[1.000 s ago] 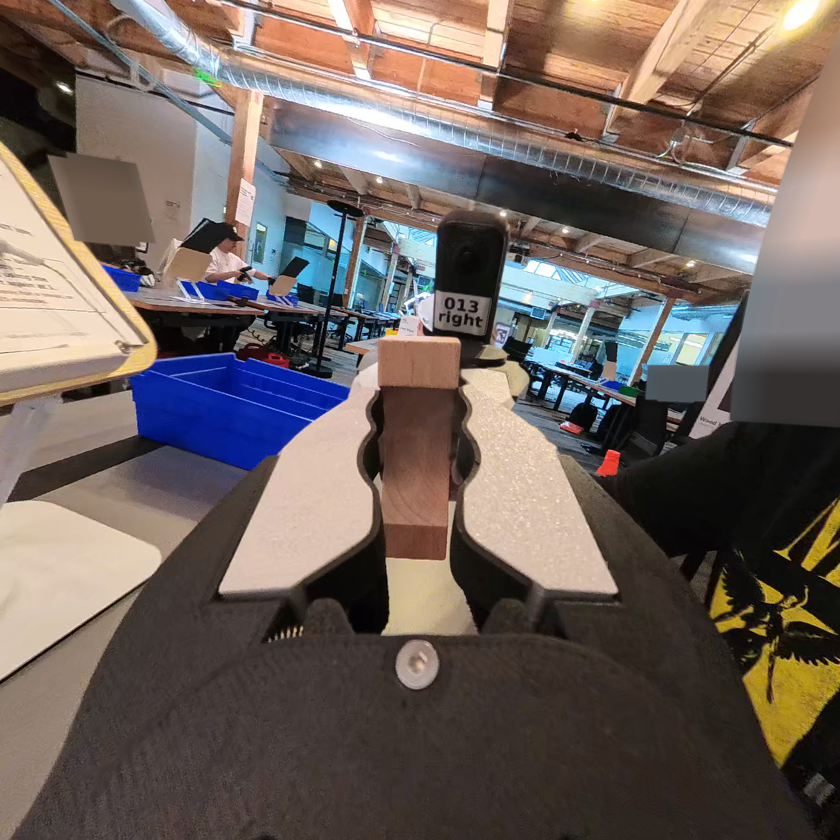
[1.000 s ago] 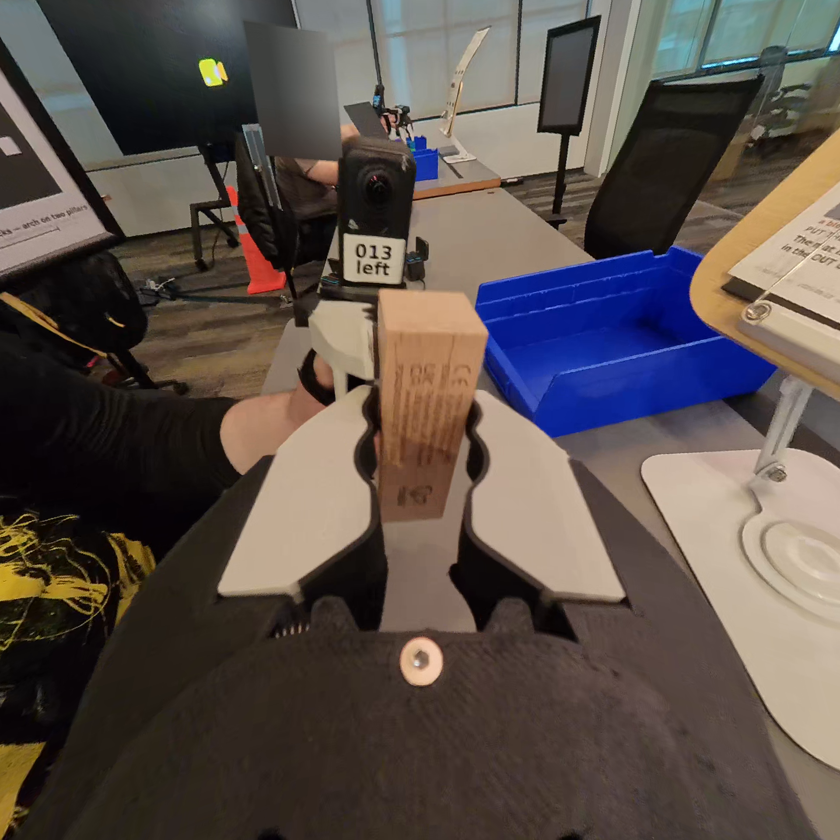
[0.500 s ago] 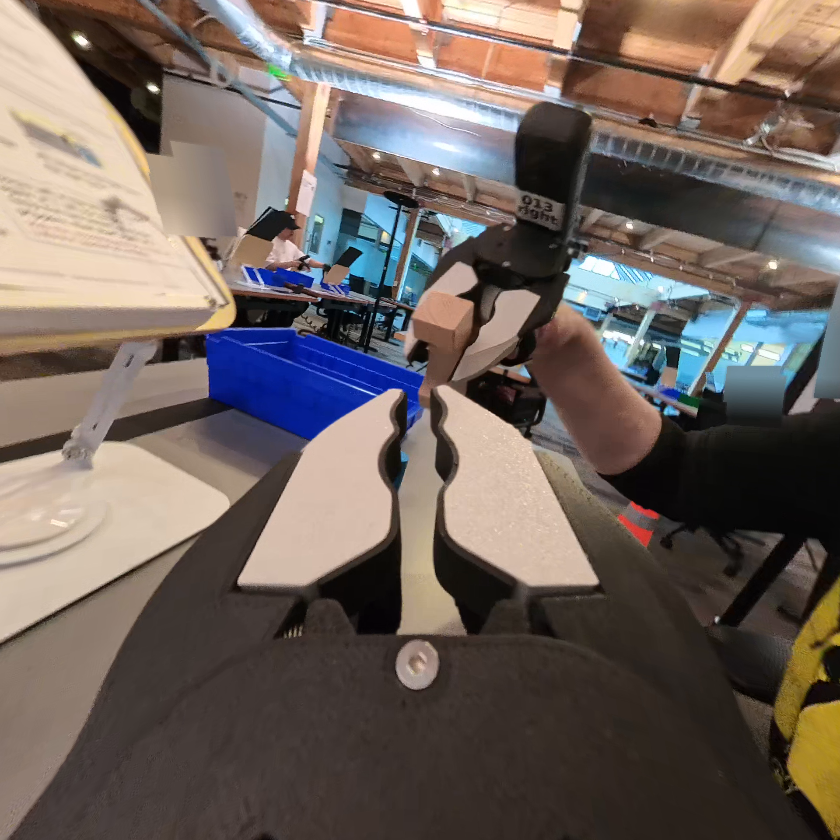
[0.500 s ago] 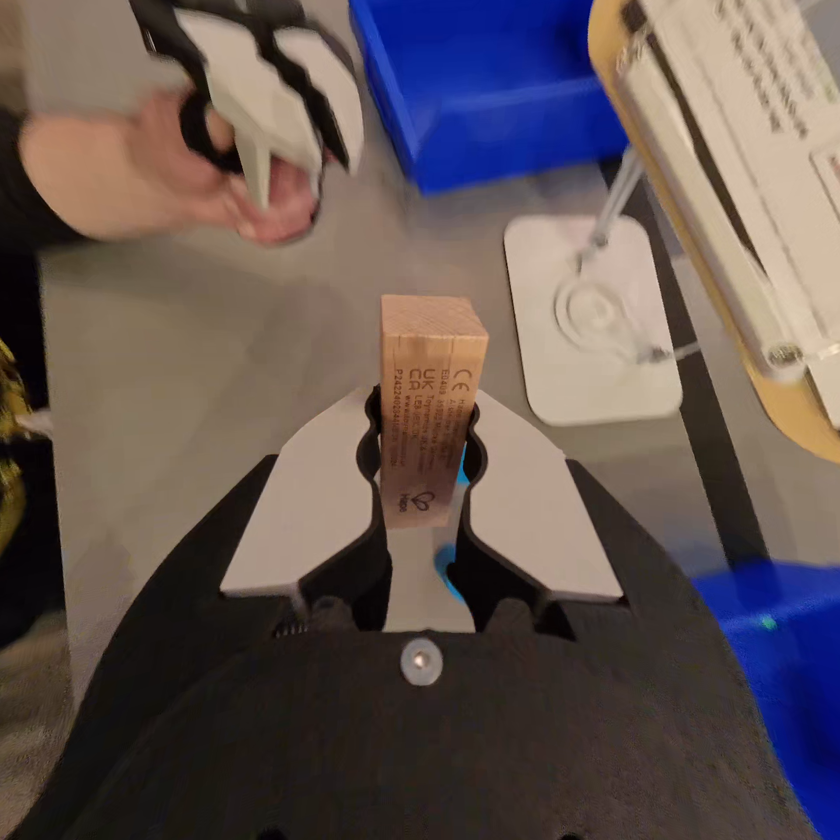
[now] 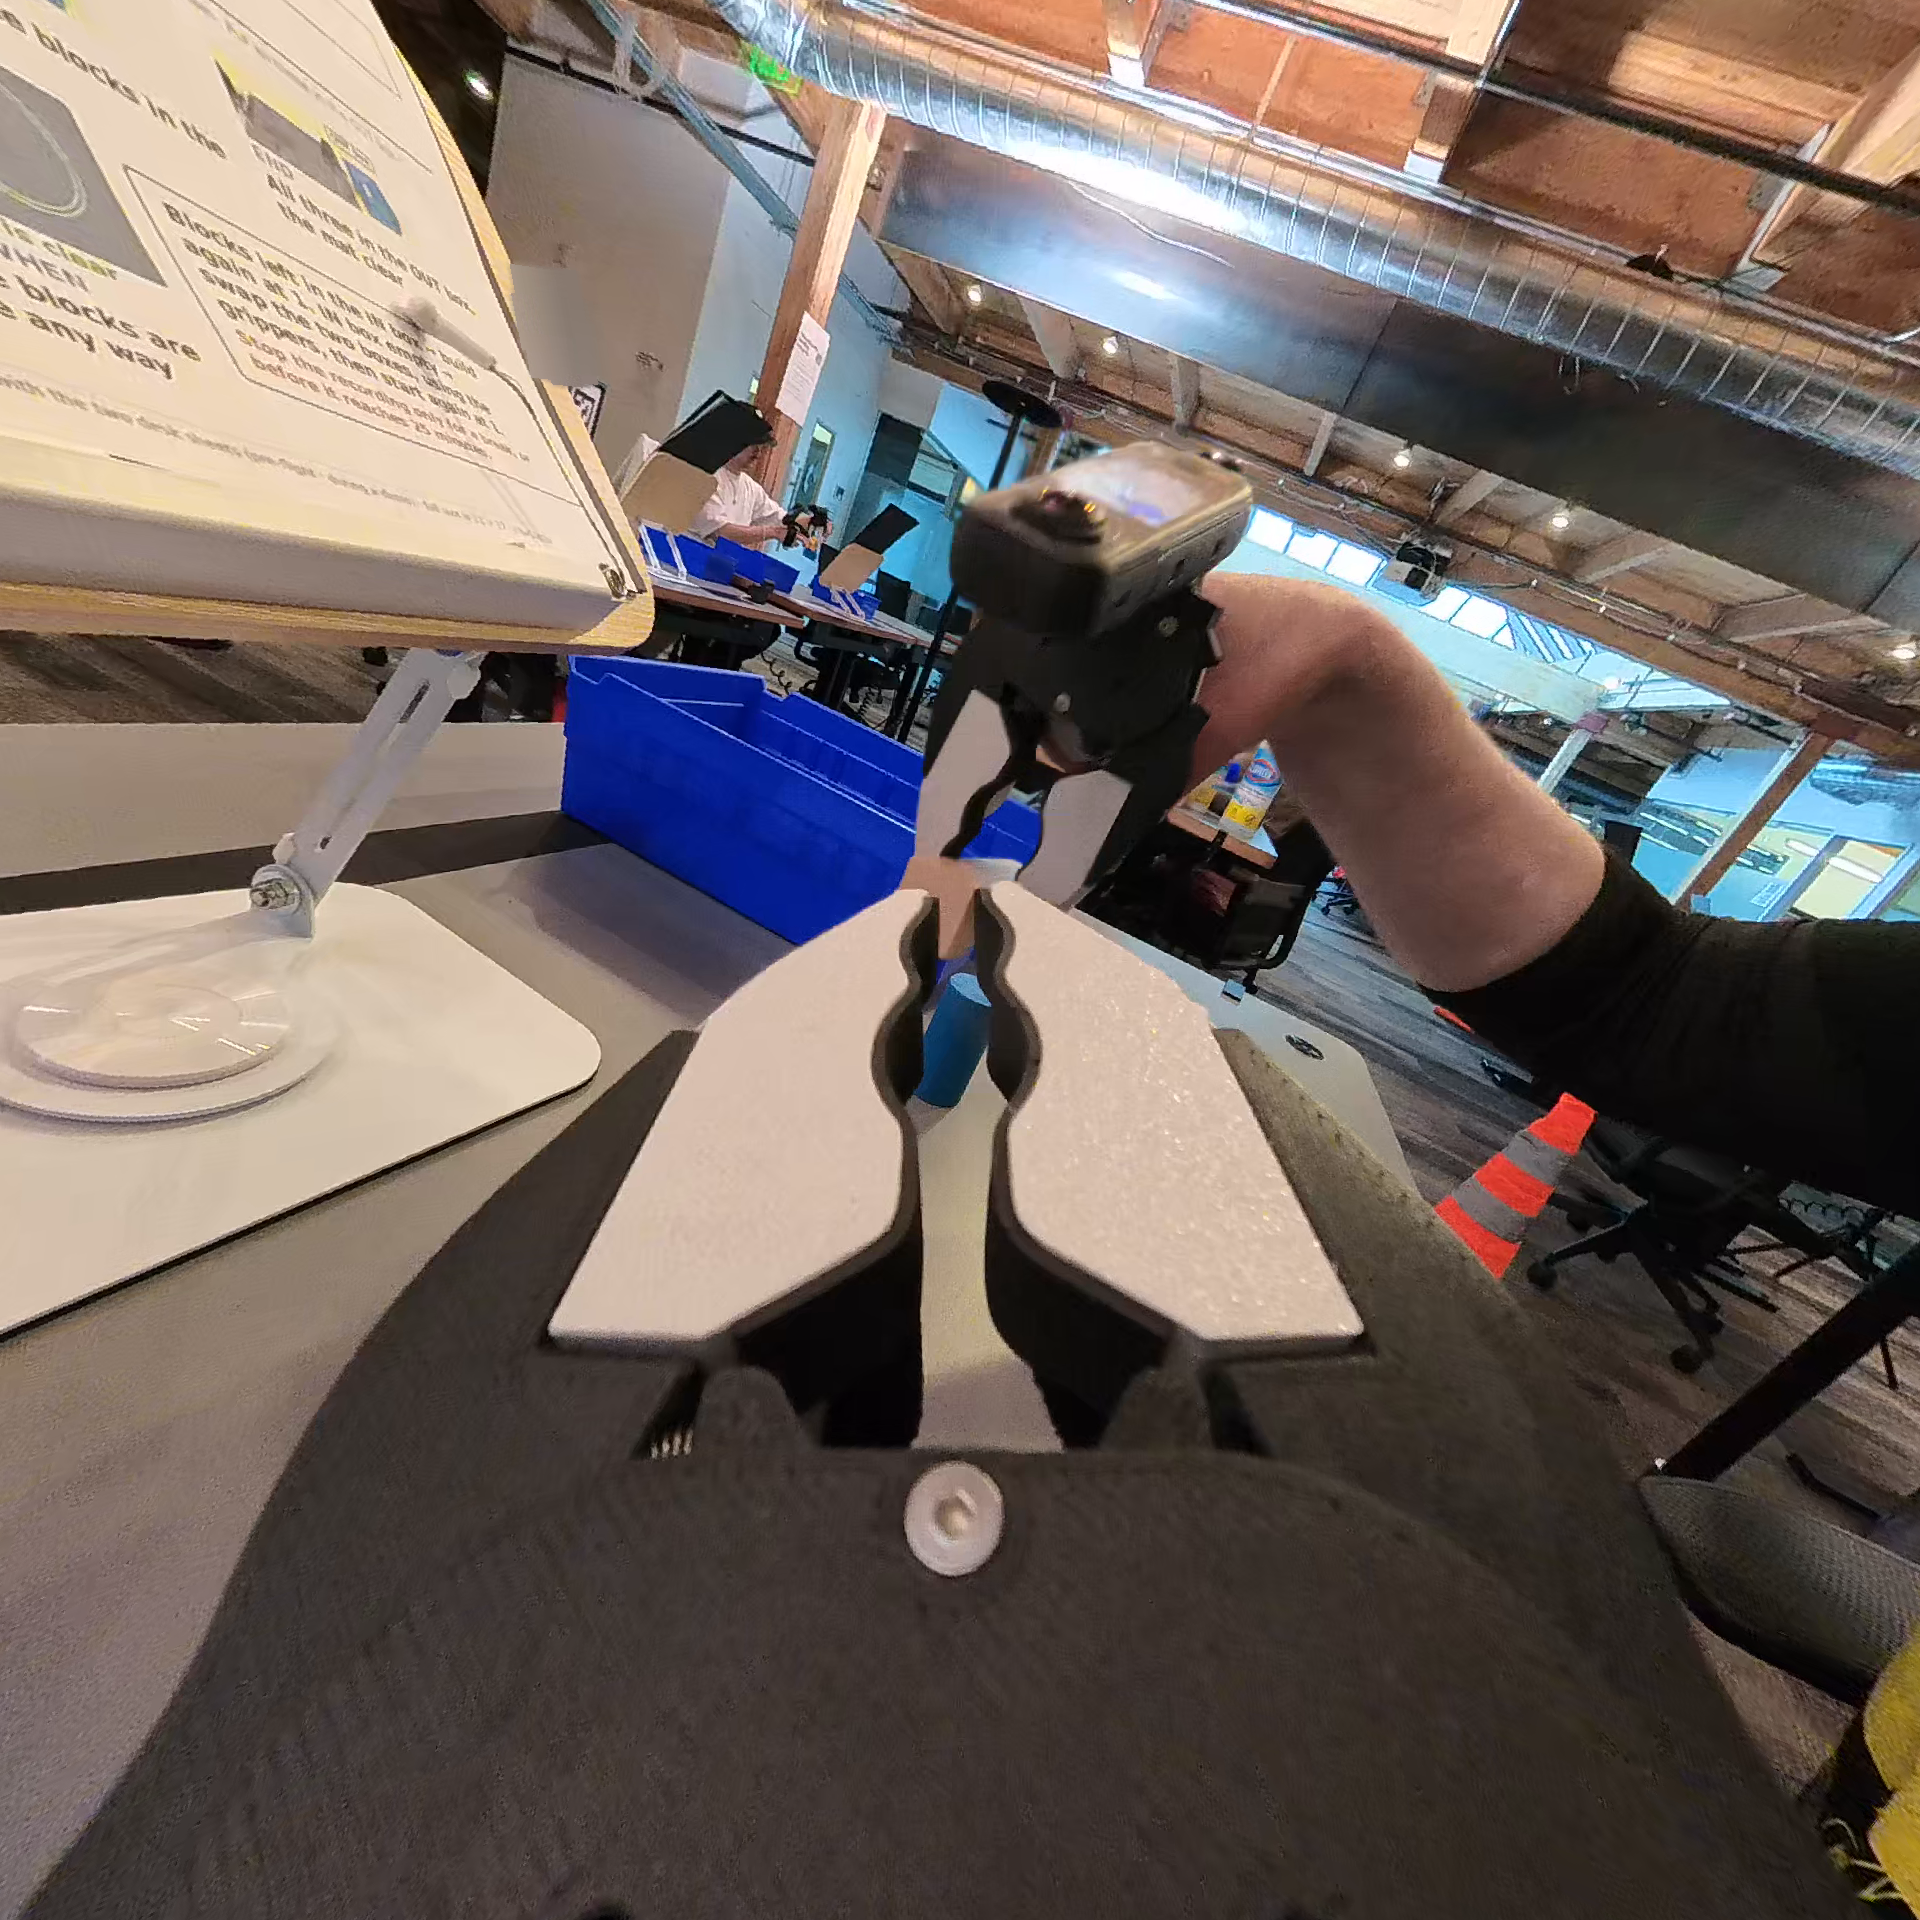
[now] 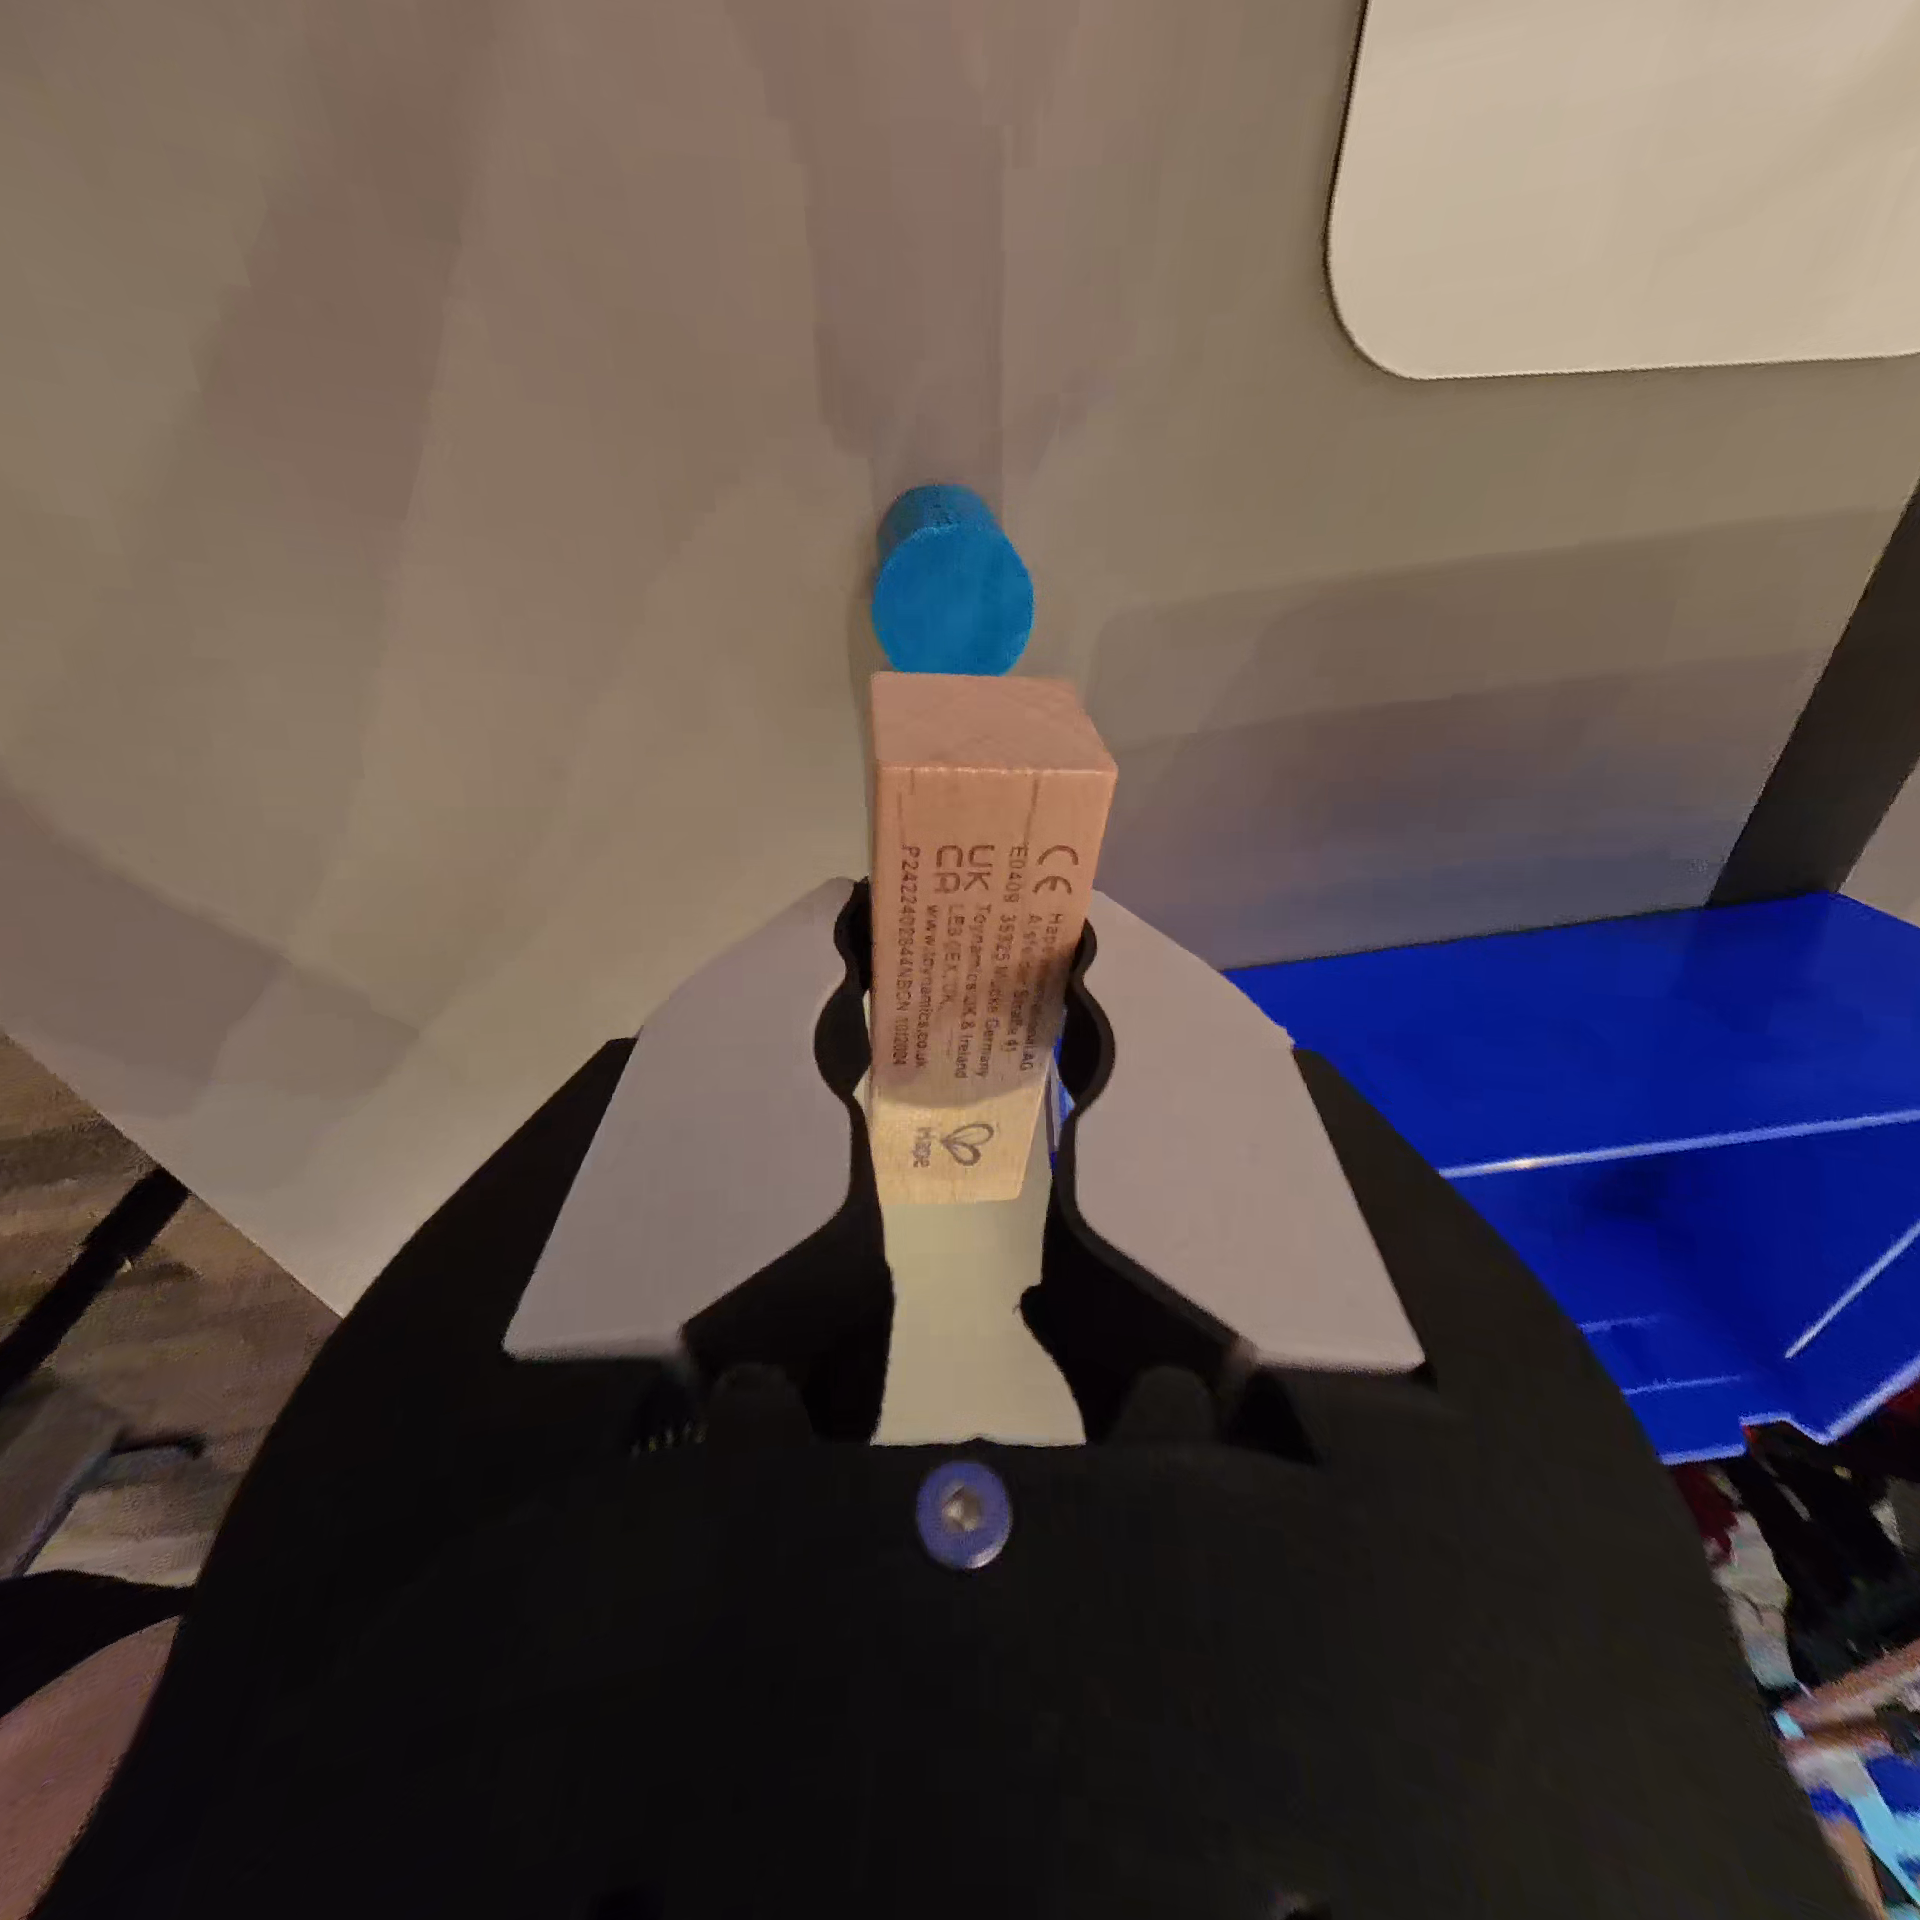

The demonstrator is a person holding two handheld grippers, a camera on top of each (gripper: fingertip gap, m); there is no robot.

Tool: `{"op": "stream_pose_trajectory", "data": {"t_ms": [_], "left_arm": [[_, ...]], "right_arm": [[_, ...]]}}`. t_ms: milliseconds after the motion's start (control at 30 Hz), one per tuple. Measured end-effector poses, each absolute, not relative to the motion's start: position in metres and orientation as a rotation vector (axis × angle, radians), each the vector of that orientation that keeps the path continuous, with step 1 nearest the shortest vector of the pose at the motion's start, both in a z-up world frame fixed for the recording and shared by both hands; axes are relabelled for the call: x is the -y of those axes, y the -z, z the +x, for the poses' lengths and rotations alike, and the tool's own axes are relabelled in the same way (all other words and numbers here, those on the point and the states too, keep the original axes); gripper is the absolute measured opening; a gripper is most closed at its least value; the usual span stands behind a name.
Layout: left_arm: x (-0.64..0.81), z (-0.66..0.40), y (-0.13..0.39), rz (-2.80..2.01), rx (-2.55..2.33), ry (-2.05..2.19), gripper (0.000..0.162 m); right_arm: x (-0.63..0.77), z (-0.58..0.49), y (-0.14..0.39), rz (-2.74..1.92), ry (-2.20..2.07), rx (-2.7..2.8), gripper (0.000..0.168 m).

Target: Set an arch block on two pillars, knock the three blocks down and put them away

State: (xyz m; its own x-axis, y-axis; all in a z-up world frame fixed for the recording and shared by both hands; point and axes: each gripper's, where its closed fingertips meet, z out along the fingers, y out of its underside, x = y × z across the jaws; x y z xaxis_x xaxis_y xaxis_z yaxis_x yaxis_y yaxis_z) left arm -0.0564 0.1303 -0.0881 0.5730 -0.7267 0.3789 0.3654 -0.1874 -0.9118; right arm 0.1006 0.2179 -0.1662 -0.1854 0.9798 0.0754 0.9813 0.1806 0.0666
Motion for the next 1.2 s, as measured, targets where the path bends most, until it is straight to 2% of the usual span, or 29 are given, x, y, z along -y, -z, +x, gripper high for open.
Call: {"op": "stream_pose_trajectory", "data": {"t_ms": [33, 633, 700, 833, 967, 1067, 1200], "left_arm": [[-0.13, -0.056, 0.088, -1.457, -0.331, 1.008, 0.006], [-0.13, -0.053, 0.087, -1.458, -0.343, 1.011, 0.006], [-0.131, -0.053, 0.088, -1.461, -0.343, 1.009, 0.006], [-0.132, -0.053, 0.09, -1.468, -0.346, 1.01, 0.006], [-0.132, -0.052, 0.092, -1.482, -0.357, 0.99, 0.006], [-0.133, -0.055, 0.094, -1.511, -0.373, 0.924, 0.004], [-0.143, -0.07, 0.117, -1.657, -0.4, 0.652, 0.0]], "right_arm": [[-0.219, 0.101, 0.171, -1.998, 0.191, 2.417, 0.034], [-0.222, 0.099, 0.201, -2.04, 0.201, 2.449, 0.034], [-0.219, 0.099, 0.202, -2.056, 0.174, 2.449, 0.038], [-0.218, 0.095, 0.191, -2.038, 0.107, 2.409, 0.045], [-0.226, 0.098, 0.155, -1.979, 0.125, 2.234, 0.048], [-0.215, 0.104, 0.124, -1.92, -0.01, 2.05, 0.039], [-0.207, 0.131, 0.115, -1.899, -0.148, 1.769, 0.002]]}}
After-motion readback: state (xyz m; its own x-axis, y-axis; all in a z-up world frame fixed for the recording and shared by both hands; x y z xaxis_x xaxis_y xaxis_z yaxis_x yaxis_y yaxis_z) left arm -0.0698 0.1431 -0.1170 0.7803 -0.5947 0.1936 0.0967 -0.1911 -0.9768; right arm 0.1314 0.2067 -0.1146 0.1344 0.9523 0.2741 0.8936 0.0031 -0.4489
